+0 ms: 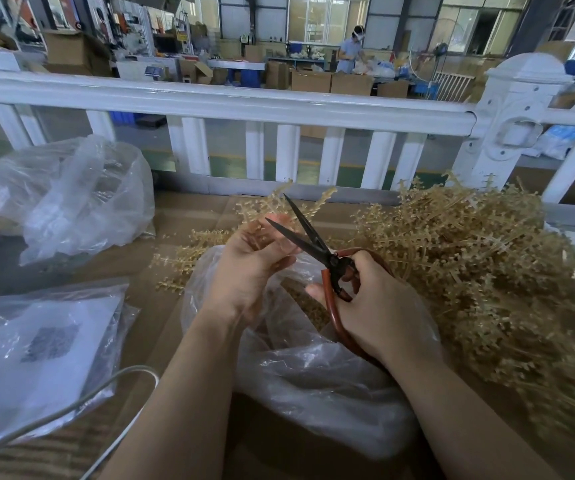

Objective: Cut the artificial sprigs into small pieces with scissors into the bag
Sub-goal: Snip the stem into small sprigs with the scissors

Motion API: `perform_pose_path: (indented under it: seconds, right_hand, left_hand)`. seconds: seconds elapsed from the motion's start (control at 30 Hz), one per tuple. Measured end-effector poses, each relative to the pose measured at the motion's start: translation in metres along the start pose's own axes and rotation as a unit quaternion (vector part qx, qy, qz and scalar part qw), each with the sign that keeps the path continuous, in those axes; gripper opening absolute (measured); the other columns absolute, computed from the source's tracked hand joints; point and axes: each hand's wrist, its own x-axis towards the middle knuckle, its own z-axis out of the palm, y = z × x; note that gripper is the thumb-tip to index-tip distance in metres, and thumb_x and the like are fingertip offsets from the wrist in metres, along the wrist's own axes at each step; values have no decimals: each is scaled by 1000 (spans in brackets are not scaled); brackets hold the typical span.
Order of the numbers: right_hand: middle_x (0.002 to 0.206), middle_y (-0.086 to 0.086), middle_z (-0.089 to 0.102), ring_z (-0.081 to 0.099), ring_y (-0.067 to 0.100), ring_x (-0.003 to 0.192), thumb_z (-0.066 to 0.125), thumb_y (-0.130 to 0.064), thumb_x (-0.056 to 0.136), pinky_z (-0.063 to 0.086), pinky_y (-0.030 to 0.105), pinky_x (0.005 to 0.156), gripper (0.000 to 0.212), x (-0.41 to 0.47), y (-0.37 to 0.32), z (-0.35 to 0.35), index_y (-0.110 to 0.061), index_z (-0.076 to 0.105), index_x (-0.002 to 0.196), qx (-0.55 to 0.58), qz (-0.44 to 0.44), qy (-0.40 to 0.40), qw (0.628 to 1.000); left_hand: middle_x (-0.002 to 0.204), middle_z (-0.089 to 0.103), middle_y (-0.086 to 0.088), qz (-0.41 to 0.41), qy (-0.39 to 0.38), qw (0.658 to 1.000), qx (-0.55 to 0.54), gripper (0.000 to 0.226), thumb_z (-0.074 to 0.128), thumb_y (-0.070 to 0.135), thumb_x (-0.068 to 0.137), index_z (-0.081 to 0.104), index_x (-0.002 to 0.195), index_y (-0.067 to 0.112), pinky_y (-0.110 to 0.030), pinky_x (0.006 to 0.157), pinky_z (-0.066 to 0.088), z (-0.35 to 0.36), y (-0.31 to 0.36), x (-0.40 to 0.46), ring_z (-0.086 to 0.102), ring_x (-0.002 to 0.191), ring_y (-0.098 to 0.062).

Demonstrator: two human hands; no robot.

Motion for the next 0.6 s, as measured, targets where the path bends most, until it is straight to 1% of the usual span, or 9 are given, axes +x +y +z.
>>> perform_pose_path:
  seconds: [0.07, 0.17, 0.27, 0.33, 0.4, 0.5, 0.6]
  right_hand:
    - [82, -22, 59, 58, 3, 69, 29, -103, 67, 48, 27, 55, 72, -1, 1, 2, -38, 43, 94, 0, 4, 11, 1000]
    - [83, -22, 58, 61, 9, 71, 28, -104, 66, 54, 33, 61, 74, 0, 2, 2, -38, 43, 96, 1, 4, 12, 1000]
    - [85, -22, 58, 61, 8, 73, 27, -104, 65, 53, 33, 62, 74, 0, 2, 2, -38, 42, 96, 3, -1, 9, 1000]
    - [85, -22, 58, 61, 8, 73, 27, -104, 64, 53, 33, 61, 75, 0, 3, 2, -38, 42, 96, 2, -2, 6, 1000]
    - [84, -23, 59, 59, 6, 70, 28, -104, 64, 50, 30, 57, 74, 0, 3, 2, -39, 43, 95, 5, -1, 8, 1000]
    - [82, -22, 60, 59, 2, 68, 29, -105, 63, 50, 27, 55, 74, 0, 3, 2, -38, 43, 92, 10, -2, 14, 1000]
    - [77, -21, 60, 60, -1, 66, 34, -103, 66, 54, 28, 55, 71, 0, 4, 2, -37, 44, 87, 18, -4, 26, 999]
  left_hand:
    - [80, 71, 1, 14, -5, 1000, -4, 22, 71, 4, 74, 64, 92, 15, -26, 77, 54, 1, 0, 0, 67, 77, -11]
    - [78, 63, -5, 26, -14, 1000, 0, 24, 64, -8, 83, 62, 93, 13, -27, 79, 54, 1, 0, 0, 67, 73, -10]
    - [75, 61, -5, 31, -15, 999, 2, 26, 59, -13, 86, 62, 91, 12, -27, 78, 54, 1, 1, 0, 64, 72, -11]
    - [79, 61, -7, 32, -14, 999, 6, 26, 58, -14, 87, 61, 93, 11, -28, 78, 54, 1, 1, 0, 64, 73, -12]
    - [82, 62, -9, 36, -9, 999, 8, 26, 58, -15, 87, 61, 95, 10, -27, 77, 54, 1, 0, 0, 65, 74, -12]
    - [84, 65, -9, 44, -11, 999, -5, 24, 66, -9, 79, 61, 98, 6, -25, 77, 56, 1, 1, 0, 66, 77, -13]
    - [79, 71, -2, 53, -13, 998, -17, 25, 70, 3, 68, 64, 92, 7, -24, 75, 56, 1, 1, 0, 67, 76, -13]
